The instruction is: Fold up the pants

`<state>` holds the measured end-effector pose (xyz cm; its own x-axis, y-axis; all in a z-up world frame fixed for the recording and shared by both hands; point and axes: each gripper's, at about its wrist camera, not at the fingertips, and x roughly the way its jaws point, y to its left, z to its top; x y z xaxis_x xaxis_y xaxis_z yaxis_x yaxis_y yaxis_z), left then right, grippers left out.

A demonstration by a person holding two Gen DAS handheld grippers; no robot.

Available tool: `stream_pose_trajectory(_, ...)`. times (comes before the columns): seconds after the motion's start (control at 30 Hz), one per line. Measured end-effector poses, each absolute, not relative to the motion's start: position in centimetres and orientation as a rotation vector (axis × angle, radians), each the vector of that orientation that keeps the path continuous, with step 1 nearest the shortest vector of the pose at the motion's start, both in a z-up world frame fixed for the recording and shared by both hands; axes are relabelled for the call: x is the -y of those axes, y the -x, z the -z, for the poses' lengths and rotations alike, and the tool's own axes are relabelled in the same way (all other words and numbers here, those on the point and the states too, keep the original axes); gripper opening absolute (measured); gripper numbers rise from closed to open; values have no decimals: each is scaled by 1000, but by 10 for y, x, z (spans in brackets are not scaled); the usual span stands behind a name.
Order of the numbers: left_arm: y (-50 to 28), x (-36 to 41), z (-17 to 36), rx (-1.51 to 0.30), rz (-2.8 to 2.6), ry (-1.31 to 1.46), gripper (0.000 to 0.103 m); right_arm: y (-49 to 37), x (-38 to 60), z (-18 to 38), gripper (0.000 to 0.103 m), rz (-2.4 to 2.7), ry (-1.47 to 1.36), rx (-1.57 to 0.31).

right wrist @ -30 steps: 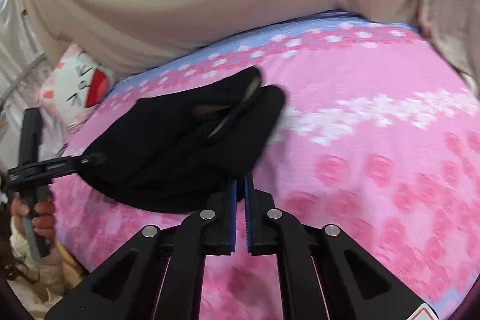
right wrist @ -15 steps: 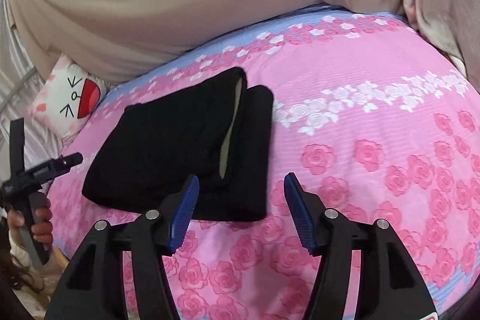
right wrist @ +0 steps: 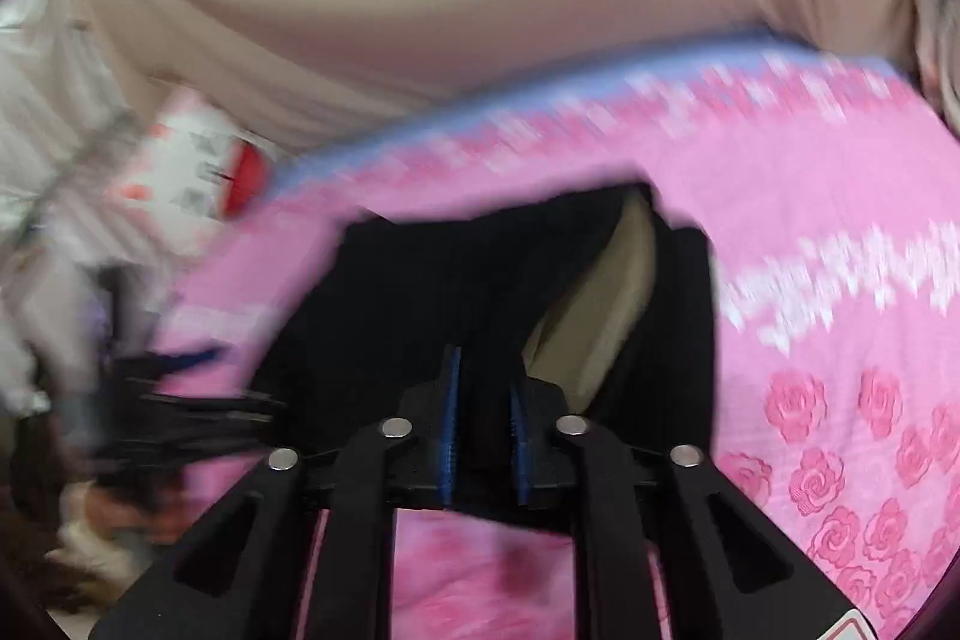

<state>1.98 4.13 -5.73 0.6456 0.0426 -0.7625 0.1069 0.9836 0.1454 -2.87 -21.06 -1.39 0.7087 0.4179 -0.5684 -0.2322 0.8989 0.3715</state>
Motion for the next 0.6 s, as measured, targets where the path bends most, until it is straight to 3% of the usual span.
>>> stream_pose_trajectory(0.07,-20,-48,62,-886,44,-160,98,31,211,20,13,-347,-221,-728)
stream_pose_trajectory(0.17,-21,-53,69,-911,67,-131,98,13,226,81,14,-259,-234,-908)
stream_pose_trajectory(0.23,-20,-52,68,-917,72,-131,98,23,241,80,14,-291,-370,-851)
stream_pose_trajectory(0.4,-14,-44,55,-886,78,-162,98,29,243,61,41,-300,-347,-827)
stream_pose_trajectory(0.5,-11,-31,48,-876,131,-160,98,17,235,65,18,-297,-323,-889)
stream_pose_trajectory(0.6,0,-15,40,-867,244,-167,98,5,235,38,13,-414,-384,-849)
